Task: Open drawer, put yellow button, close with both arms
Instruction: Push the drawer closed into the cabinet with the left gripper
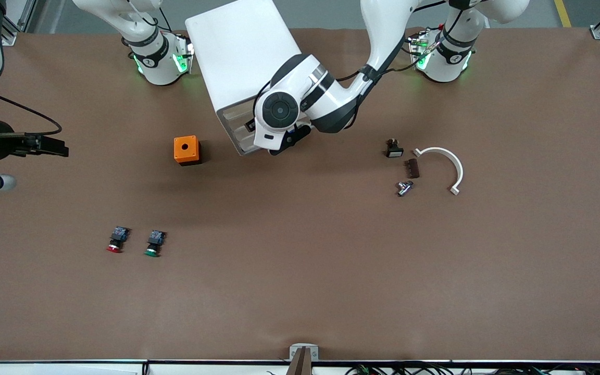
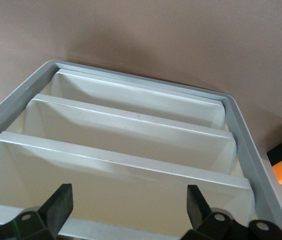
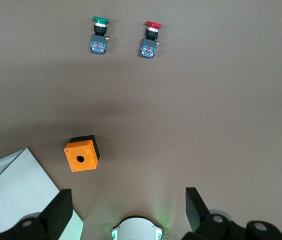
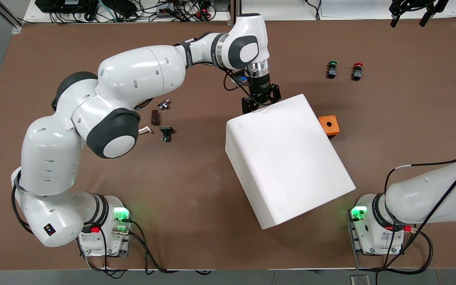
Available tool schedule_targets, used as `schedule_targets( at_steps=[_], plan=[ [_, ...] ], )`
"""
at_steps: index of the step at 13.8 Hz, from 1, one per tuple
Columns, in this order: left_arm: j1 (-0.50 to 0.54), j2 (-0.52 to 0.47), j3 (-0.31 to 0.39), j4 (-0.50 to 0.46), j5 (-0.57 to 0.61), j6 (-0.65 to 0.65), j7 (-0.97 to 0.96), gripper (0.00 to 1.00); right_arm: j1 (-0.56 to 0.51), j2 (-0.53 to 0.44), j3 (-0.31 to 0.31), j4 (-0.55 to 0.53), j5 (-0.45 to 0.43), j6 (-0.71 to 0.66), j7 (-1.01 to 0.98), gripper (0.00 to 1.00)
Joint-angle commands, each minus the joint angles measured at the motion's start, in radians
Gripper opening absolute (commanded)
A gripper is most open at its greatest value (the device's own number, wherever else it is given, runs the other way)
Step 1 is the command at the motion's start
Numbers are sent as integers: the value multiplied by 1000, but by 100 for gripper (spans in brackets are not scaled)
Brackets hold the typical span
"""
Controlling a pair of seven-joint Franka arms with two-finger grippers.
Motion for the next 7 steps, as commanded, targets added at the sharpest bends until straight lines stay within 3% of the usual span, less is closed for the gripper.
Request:
schedule_targets(
  at_steps=[1,5,7],
  plan=[
    [1,-31,8,-12,-1,-1,-16,100,-19,-11,15,35,-5,-2,-6,100],
    [70,-98,7,-7,217,-2,22,100,-19,-8,13,89,-11,-10,0,100],
    [145,-149,7,-7,254,-16,77,100,-19,-9,10,91,-11,-11,-2,100]
  ],
)
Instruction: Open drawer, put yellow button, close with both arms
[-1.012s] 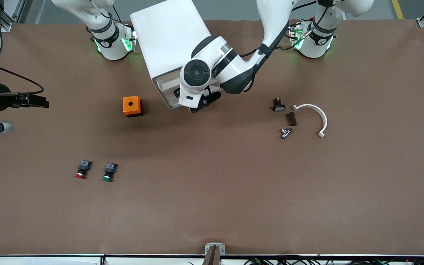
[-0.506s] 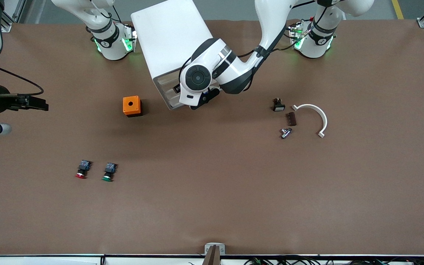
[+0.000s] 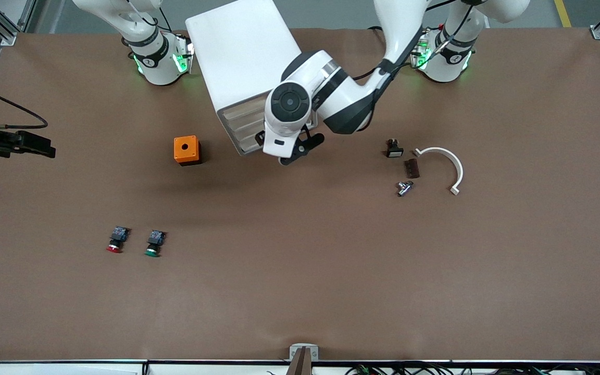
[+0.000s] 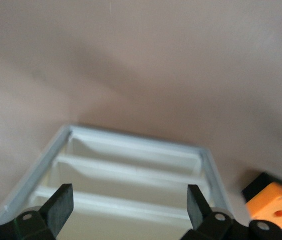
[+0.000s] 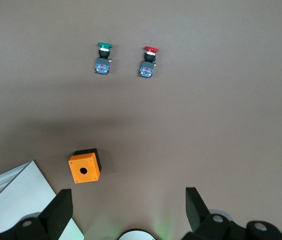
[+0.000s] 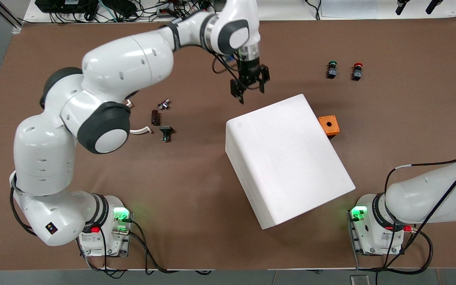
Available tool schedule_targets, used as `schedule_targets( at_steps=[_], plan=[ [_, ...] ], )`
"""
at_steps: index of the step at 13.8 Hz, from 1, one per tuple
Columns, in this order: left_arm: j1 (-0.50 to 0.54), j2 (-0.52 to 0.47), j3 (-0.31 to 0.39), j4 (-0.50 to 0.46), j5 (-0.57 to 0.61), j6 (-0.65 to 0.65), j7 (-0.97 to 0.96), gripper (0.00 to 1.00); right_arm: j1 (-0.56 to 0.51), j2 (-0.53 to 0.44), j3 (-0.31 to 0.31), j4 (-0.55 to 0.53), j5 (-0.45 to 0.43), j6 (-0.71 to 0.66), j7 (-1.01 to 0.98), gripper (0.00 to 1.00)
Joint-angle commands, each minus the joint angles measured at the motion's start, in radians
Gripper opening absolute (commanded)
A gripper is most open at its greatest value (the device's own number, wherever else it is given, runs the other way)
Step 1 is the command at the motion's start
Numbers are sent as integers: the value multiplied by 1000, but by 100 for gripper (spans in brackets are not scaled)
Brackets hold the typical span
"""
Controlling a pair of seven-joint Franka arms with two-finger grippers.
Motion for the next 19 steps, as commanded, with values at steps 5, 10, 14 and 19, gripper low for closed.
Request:
schedule_targets(
  at_steps=[5,10,14,19],
  plan=[
    [243,-201,-5,-23,115,-297,322,99,-25,-17,11,40,-12,-70,-8,100],
    [447,-313,-6,-26,173,-466,623,99,-32,-63,14,48,6,-127,-6,100],
    [597,-380,-6,-40,218,-555,874,99,-32,-109,16,-10,6,-123,-6,100],
    [745,-477,-14,-157,262,-528,1053,99,-31,-171,16,-88,6,-75,-5,100]
  ],
)
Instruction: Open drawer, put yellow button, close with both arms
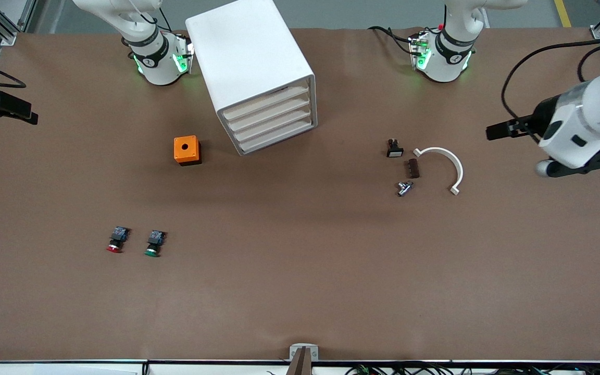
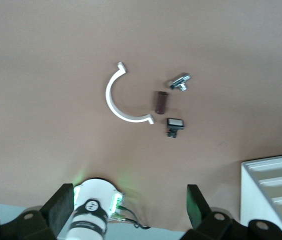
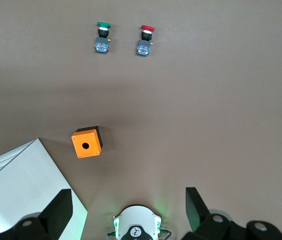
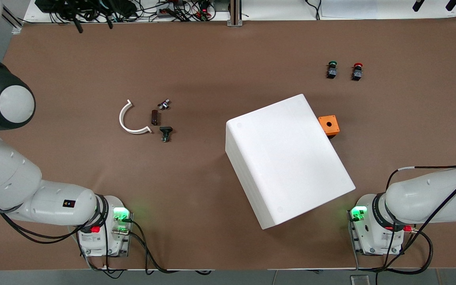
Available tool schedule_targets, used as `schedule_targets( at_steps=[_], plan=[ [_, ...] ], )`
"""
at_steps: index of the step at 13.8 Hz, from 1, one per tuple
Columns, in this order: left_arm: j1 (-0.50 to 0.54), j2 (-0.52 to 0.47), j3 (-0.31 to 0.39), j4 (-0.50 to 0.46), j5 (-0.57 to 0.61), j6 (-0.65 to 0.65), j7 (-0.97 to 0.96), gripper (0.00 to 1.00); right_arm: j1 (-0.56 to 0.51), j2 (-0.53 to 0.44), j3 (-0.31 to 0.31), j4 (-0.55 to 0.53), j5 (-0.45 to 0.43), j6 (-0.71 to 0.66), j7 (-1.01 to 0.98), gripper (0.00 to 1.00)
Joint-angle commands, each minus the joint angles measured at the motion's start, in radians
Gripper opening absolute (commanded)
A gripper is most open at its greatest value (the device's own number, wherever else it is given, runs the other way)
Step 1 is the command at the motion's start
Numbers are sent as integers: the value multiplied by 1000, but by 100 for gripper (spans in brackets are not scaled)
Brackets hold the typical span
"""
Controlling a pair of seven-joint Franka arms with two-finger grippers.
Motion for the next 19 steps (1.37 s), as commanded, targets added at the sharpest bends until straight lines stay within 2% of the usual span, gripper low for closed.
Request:
schedule_targets(
  at_steps=[1,4,6,8,13,17,19],
  plan=[
    [41,-84,-19,-112,24,48,66,99,-20,-95,16,-117,8,76,-5,100],
    [70,-192,-19,-296,24,212,103,99,-19,-204,16,-274,8,202,-5,100],
    [79,-272,-19,-430,27,339,123,100,-19,-224,16,-302,8,219,-5,100],
    [81,-311,-21,-501,61,410,126,100,-20,-224,16,-302,8,219,-5,100],
    [121,-320,-84,-492,90,477,126,100,-20,-224,14,-302,14,222,-5,100],
    [121,-329,-93,-478,102,475,126,100,-22,-227,13,-302,28,245,-5,100],
    [122,-294,-90,-426,102,475,124,100,-22,-230,8,-303,38,261,-5,100]
  ],
)
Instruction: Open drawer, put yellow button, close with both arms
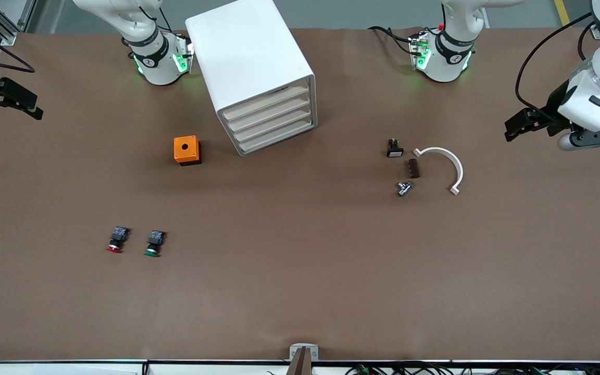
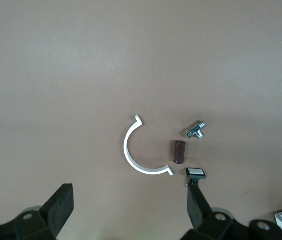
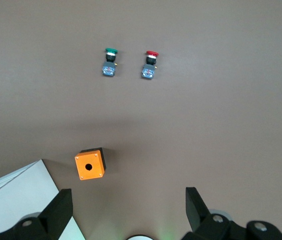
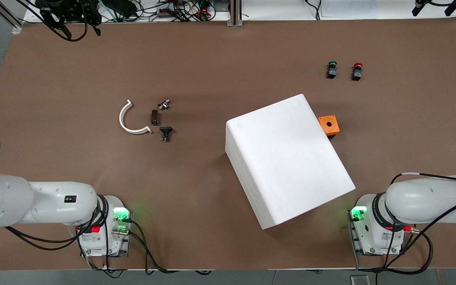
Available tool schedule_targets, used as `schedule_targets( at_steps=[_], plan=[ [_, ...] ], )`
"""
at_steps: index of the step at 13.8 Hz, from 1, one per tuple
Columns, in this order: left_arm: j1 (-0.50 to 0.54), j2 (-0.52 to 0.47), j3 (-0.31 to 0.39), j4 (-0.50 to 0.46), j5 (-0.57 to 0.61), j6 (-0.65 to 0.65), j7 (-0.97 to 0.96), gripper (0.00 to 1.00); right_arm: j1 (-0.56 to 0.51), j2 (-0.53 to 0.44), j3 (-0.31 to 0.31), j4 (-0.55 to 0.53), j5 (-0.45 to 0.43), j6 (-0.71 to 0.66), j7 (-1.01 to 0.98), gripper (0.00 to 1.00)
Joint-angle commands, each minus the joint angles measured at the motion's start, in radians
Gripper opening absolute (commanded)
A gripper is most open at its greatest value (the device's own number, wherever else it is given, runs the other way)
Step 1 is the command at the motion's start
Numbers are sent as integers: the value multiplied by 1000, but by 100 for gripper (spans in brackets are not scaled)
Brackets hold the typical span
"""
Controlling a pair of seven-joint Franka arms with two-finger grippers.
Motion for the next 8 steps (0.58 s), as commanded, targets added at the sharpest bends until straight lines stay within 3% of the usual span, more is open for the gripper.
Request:
schedule_targets(
  at_steps=[1,4,8],
  plan=[
    [20,40,-14,79,23,-1,15,100,-21,-28,7,-23,20,18,-5,100],
    [15,104,-14,150,25,-3,15,100,-21,-28,7,-22,20,19,-6,100],
    [23,118,-11,186,23,-1,36,100,-21,-28,5,-22,7,21,-9,100]
  ],
)
